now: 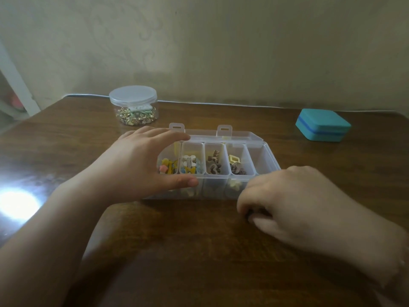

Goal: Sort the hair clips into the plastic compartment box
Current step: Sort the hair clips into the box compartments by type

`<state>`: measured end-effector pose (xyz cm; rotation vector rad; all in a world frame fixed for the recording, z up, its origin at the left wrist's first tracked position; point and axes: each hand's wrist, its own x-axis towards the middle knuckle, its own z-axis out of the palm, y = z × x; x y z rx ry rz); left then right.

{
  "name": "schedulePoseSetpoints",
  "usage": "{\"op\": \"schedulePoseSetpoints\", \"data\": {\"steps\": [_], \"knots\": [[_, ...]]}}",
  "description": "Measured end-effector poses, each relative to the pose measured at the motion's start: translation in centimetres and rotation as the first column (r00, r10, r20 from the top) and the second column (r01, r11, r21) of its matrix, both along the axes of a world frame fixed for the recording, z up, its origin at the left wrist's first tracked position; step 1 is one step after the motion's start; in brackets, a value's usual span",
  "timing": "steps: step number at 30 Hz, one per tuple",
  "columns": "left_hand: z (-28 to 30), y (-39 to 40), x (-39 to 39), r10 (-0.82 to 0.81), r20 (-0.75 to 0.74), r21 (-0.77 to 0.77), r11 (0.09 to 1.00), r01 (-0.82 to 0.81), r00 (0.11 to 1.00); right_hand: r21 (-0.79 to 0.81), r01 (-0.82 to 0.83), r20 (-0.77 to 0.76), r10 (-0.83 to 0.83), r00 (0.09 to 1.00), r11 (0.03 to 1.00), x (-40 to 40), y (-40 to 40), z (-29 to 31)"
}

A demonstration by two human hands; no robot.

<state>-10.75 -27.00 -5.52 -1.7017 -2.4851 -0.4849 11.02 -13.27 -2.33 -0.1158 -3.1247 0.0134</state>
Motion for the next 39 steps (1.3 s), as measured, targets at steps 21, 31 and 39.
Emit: {"op": "schedulePoseSetpoints", "data": {"steps": [21, 31, 39], "knots": [[0.2, 0.1, 0.1, 0.027, 0.021, 0.002, 1.000, -0.027, 0.999, 0.046, 0.145, 0.134, -0.150, 0.979, 0.988, 0.8, 1.7, 0.7], [0.0, 0.0, -0.1, 0.006, 0.009, 0.006, 1.000, -0.006, 1.000, -0.325, 0.026, -0.460, -0.182, 0.869, 0.945, 1.1, 2.6, 1.7], [0.0, 0.0, -0.1, 0.012, 0.017, -0.002, 1.000, -0.012, 1.000, -0.358, 0.162, -0.410, -0.310, 0.858, 0.920, 1.4, 4.4, 1.8]]}}
